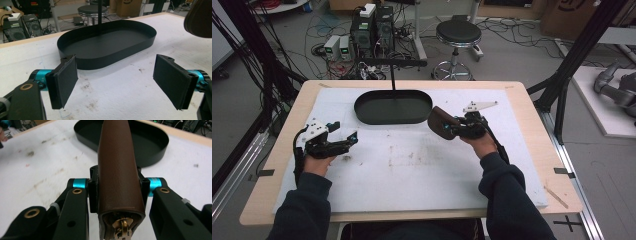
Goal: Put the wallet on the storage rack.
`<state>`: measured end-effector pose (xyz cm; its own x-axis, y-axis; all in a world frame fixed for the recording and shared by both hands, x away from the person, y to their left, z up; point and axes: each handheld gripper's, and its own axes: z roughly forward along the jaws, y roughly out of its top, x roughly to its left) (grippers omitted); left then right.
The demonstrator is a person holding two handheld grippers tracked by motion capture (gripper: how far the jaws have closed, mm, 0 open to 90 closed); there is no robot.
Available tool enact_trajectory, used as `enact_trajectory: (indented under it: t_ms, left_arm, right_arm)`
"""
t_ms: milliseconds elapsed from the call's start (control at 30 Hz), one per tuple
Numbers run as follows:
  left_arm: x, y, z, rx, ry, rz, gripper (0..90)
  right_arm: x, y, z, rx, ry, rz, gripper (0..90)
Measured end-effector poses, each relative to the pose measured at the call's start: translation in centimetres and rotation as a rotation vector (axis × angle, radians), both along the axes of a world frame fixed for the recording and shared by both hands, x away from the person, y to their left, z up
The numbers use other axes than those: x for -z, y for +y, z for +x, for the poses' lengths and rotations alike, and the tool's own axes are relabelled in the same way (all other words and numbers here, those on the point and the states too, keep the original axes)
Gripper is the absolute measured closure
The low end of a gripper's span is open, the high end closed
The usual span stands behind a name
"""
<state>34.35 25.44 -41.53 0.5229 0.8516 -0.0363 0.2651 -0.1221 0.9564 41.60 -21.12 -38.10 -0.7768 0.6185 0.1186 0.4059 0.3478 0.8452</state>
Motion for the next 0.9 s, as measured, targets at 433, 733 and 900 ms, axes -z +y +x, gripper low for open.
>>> enact_trajectory:
  t_ms: [433, 733, 900]
  left_arm:
    - [0.1, 0.0, 0.1, 0.006, 0.0, 0.003, 19.7]
    - [0.2, -0.1, 0.2, 0.012, 0.006, 0.012, 19.7]
    - [0.3, 0.0, 0.1, 0.013, 0.009, 0.01, 19.9]
  right_arm:
    - [-1.5, 7.3, 7.8, 0.051, 0.032, 0.044, 64.9]
    - [1.1, 13.7, 11.1, 0.043, 0.084, 0.004, 64.7]
    - [2.4, 15.2, 12.0, 0.063, 0.15, 0.033, 64.7]
